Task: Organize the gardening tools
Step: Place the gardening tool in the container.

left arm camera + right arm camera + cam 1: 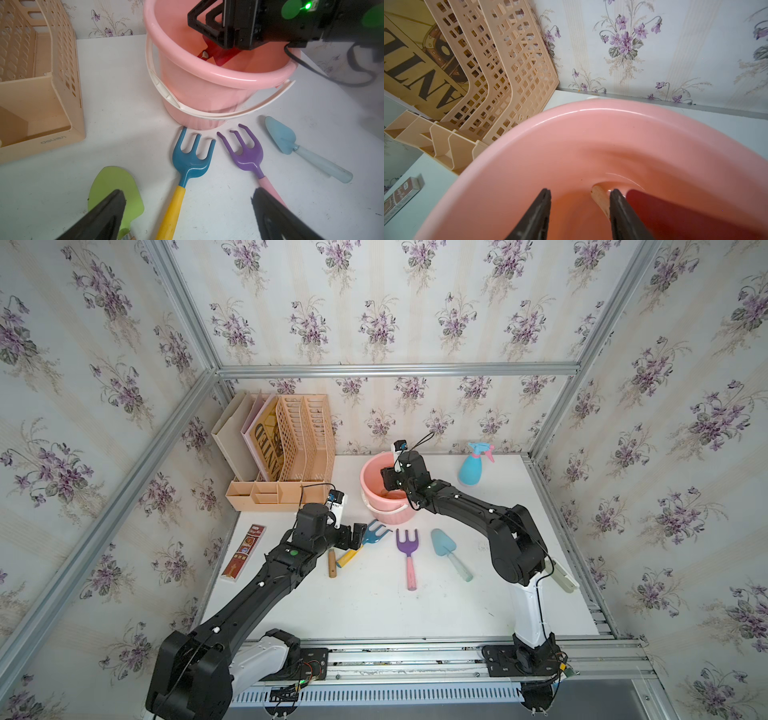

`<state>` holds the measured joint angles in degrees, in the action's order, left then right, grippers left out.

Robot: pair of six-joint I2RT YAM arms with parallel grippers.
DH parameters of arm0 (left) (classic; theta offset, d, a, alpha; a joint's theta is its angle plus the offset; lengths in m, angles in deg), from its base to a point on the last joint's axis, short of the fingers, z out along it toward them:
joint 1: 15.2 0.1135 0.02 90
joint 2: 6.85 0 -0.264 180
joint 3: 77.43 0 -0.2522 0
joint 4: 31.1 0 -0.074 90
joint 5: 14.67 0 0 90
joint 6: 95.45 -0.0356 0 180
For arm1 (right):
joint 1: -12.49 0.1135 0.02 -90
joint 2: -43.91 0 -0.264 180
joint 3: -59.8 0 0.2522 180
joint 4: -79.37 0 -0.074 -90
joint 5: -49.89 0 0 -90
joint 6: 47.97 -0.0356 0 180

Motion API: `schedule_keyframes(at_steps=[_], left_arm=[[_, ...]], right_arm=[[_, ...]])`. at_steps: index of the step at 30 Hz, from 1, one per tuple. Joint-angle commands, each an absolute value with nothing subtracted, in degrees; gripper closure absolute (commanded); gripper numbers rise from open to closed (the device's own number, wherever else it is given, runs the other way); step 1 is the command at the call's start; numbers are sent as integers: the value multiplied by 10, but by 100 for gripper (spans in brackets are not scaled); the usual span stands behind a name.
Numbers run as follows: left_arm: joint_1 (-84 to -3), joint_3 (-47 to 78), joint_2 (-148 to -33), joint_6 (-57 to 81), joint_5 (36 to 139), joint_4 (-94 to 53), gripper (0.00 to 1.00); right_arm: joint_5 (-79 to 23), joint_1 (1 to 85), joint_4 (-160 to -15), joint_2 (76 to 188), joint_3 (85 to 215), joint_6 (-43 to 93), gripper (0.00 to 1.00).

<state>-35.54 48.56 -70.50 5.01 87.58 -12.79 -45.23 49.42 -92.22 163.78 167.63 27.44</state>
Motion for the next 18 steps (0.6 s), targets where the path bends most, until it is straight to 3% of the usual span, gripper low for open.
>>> schedule_keyframes(at_steps=[1, 7, 18], left_arm=[[-355, 485, -708, 45, 873, -134, 1], [-355, 481, -713, 46, 875, -135, 1], [-355, 471, -729, 38, 876, -114, 1]], right_arm=[[-454, 494, -951, 1607, 1665, 272, 45], [-448, 494, -921, 1563, 1669, 279, 36], [-473, 490, -716, 1418, 1631, 250, 29]])
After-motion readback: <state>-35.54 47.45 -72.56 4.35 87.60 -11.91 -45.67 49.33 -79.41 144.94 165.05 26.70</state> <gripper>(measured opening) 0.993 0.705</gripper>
